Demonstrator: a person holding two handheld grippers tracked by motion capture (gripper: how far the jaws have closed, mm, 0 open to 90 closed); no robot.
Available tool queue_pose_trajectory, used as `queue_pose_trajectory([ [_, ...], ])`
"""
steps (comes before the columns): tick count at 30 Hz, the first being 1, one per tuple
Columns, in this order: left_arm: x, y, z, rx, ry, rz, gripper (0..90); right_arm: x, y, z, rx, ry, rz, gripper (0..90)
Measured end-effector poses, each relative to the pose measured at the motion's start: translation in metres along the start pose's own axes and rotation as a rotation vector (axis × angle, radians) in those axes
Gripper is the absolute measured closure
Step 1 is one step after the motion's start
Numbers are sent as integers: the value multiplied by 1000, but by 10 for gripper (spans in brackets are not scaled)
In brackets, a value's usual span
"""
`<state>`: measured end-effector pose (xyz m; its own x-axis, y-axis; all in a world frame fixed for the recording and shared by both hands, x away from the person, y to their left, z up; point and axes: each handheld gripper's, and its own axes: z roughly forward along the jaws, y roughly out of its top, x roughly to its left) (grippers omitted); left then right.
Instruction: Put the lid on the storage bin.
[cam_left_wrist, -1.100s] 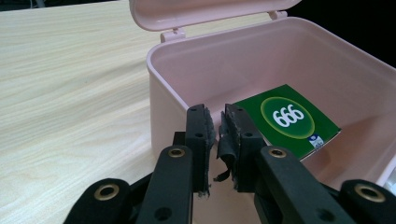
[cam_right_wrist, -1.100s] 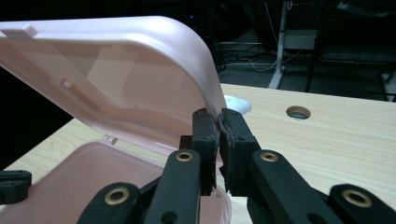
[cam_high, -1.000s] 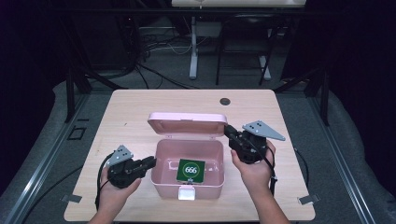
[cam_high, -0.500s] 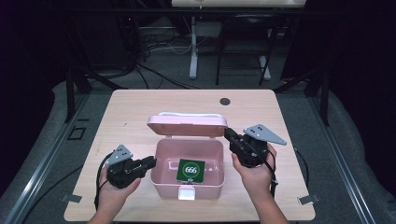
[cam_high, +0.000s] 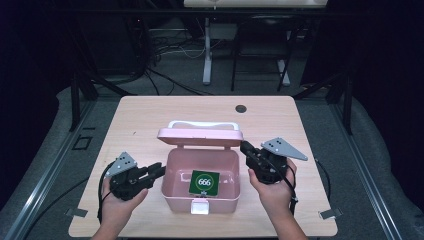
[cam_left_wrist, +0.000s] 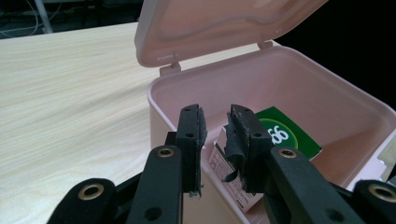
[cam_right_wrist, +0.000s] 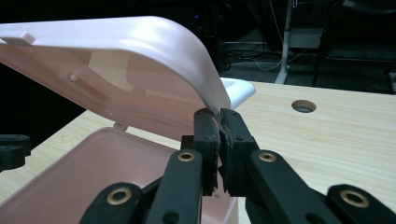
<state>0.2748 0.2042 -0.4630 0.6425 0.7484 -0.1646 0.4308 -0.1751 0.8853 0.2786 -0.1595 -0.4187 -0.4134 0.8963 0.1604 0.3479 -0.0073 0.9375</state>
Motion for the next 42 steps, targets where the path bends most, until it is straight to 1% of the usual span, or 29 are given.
queue_pose_trajectory([
  [2, -1, 4, -3, -7, 0, 7, 739, 0, -1, 0, -4, 0, 0, 862],
  [11, -1, 13, -9, -33, 17, 16, 723, 1, -4, -3, -4, 5, 0, 861],
  [13, -2, 16, -10, -39, 23, 23, 711, 1, -4, -3, -4, 5, 1, 861],
  [14, -2, 19, -12, -50, 26, 24, 708, 1, -5, -3, -5, 8, 2, 861],
  [16, -2, 21, -14, -50, 26, 30, 702, 1, -5, -4, -4, 8, 3, 860],
  [18, -3, 24, -16, -68, 41, 36, 675, 2, -6, -4, -5, 8, 3, 860],
  [20, -3, 27, -18, -72, 46, 46, 675, 2, -6, -4, -5, 9, 2, 860],
  [23, -4, 31, -18, -81, 53, 46, 671, 2, -7, -5, -7, 7, 3, 860],
  [26, -4, 39, -19, -89, 59, 57, 668, 3, -8, -6, -4, 5, 1, 859],
  [27, -6, 43, -20, -93, 59, 67, 668, 3, -8, -6, -5, 6, 0, 859],
  [29, -7, 45, -20, -99, 61, 73, 667, 3, -8, -6, -5, 7, 1, 859],
  [30, -9, 50, -21, -102, 59, 83, 668, 2, -9, -6, -6, 10, 1, 858],
  [31, -9, 50, -21, -102, 59, 83, 668, 2, -9, -6, -6, 10, 1, 858],
  [35, -14, 59, -19, -117, 55, 96, 672, 1, -10, -7, 1, 18, 3, 856],
  [38, -16, 63, -19, -117, 58, 101, 679, 0, -10, -9, 14, 30, 16, 856],
  [39, -16, 64, -19, -116, 66, 102, 682, -1, -10, -9, 14, 32, 18, 856],
  [42, -15, 65, -19, -113, 66, 100, 688, -2, -10, -10, 13, 34, 21, 852],
])
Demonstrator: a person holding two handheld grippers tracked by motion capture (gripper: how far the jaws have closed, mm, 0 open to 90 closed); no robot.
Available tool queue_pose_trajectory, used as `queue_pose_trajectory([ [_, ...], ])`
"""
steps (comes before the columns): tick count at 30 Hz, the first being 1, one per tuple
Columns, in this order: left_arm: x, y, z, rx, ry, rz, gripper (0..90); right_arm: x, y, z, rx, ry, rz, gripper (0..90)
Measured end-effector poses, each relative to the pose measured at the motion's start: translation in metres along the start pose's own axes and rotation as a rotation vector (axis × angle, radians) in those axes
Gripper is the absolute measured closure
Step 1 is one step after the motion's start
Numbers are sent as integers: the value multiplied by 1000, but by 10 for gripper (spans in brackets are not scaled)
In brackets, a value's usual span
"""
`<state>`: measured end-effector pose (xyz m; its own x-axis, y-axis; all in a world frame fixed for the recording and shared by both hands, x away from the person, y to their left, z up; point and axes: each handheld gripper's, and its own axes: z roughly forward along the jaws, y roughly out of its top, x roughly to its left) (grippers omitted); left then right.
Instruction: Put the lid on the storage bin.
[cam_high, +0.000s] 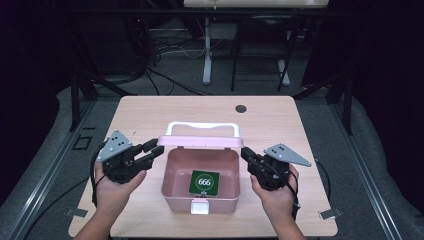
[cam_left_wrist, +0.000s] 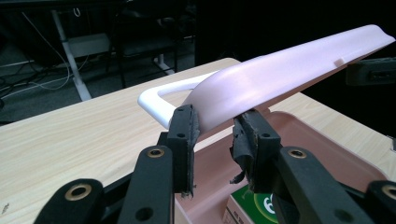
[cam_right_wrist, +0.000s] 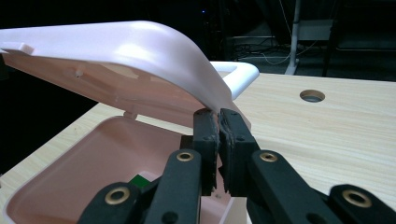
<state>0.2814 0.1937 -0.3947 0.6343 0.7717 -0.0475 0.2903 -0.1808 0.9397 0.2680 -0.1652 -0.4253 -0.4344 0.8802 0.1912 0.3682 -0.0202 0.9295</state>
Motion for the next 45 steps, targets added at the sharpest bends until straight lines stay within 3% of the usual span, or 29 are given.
queue_pose_trajectory([
  [17, 1, -1, 1, 0, -3, -15, 703, -6, 3, -7, -10, 1, 5, 791],
  [30, -1, -7, -3, 12, -19, -14, 694, -13, 1, -1, 1, -22, -13, 657],
  [45, -3, -16, -7, 22, -41, -18, 680, -18, -1, 2, 9, -18, 4, 607],
])
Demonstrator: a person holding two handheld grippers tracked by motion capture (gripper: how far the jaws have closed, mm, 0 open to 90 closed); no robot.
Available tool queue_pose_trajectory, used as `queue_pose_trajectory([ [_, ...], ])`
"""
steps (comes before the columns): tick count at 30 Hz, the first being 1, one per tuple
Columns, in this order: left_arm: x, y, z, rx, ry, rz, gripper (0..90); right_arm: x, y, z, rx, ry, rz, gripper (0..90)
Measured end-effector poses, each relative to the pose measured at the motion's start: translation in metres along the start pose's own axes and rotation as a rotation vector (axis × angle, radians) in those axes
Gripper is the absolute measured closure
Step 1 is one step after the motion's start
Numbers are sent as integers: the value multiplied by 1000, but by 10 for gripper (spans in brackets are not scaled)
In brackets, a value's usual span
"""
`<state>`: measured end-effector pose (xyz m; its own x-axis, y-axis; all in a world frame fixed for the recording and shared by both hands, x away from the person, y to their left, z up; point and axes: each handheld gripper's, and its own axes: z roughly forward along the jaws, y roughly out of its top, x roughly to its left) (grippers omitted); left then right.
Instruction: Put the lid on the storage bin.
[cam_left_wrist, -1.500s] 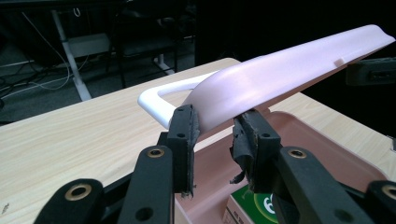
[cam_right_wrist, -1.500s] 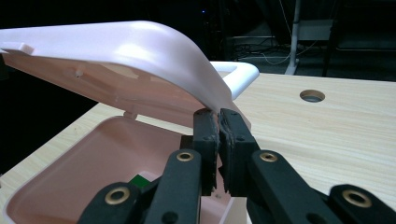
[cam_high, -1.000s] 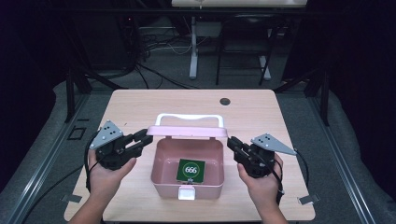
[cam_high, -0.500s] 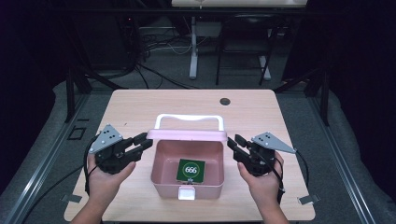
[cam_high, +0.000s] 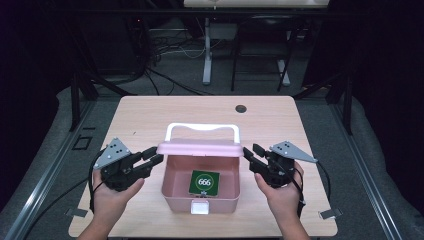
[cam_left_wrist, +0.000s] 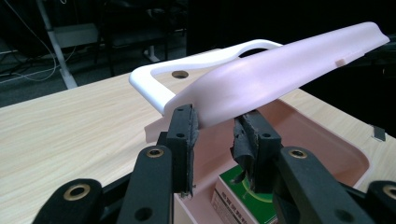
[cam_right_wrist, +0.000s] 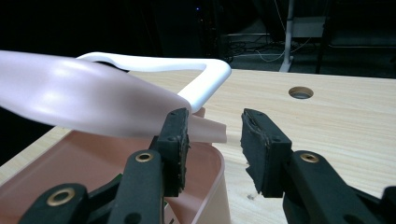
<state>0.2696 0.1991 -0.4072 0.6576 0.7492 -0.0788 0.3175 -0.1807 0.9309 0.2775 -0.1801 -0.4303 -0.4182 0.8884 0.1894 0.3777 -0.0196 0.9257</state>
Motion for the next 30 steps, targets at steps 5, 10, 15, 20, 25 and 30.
queue_pose_trajectory([
  [5, 0, -2, -1, 7, -4, 1, 678, -1, 0, 0, -1, 1, 5, 602],
  [10, -1, -4, -2, 5, -9, -3, 676, -2, 0, 0, -4, 1, 6, 599],
  [15, -2, -8, -3, 6, -11, -1, 675, -3, -1, 0, -3, -1, 8, 595],
  [20, -3, -10, -4, 11, -14, -1, 673, -4, -1, 0, -5, -1, 10, 593],
  [25, -3, -13, -4, 13, -17, -3, 671, -5, -1, 1, -7, -2, 13, 592],
  [30, -4, -17, -5, 18, -23, -2, 671, -6, -2, 1, -5, -3, 19, 591],
])
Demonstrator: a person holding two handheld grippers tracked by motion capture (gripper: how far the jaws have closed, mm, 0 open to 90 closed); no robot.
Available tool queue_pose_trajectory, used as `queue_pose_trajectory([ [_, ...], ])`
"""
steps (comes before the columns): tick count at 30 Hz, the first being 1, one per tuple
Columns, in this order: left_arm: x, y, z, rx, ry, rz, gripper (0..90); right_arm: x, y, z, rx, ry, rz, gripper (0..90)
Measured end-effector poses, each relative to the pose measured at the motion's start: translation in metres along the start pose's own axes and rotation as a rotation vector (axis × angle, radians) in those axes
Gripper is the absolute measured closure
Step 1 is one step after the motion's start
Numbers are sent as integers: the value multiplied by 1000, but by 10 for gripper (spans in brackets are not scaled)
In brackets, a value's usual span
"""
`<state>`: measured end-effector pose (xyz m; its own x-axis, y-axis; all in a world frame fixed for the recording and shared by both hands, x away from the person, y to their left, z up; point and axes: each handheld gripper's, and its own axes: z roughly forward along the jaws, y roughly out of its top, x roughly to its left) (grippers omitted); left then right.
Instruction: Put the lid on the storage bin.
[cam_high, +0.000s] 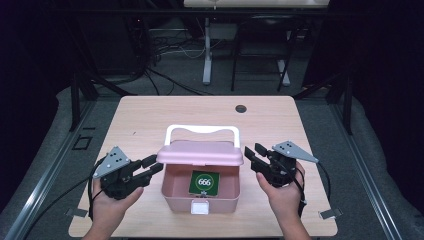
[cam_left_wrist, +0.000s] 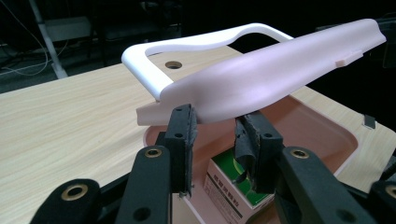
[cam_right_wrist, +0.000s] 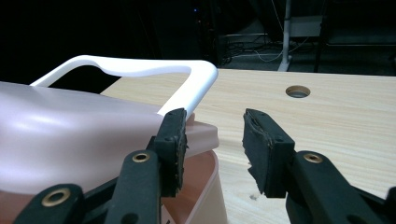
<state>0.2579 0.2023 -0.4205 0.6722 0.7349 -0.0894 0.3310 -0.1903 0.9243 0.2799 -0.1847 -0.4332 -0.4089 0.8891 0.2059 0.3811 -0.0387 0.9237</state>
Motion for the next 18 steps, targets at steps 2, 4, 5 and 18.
queue_pose_trajectory([
  [2, 0, -2, 0, 1, -3, 0, 671, 0, 0, 0, 1, 0, -1, 590],
  [4, 0, -3, -1, 8, -3, 0, 670, 0, 0, 0, 3, -2, -1, 589],
  [5, 0, -4, -1, 4, -9, -3, 669, 0, 0, 0, 3, -2, -2, 589],
  [18, -1, -15, -3, 24, -22, -8, 663, -1, -1, 0, -5, -2, 3, 583],
])
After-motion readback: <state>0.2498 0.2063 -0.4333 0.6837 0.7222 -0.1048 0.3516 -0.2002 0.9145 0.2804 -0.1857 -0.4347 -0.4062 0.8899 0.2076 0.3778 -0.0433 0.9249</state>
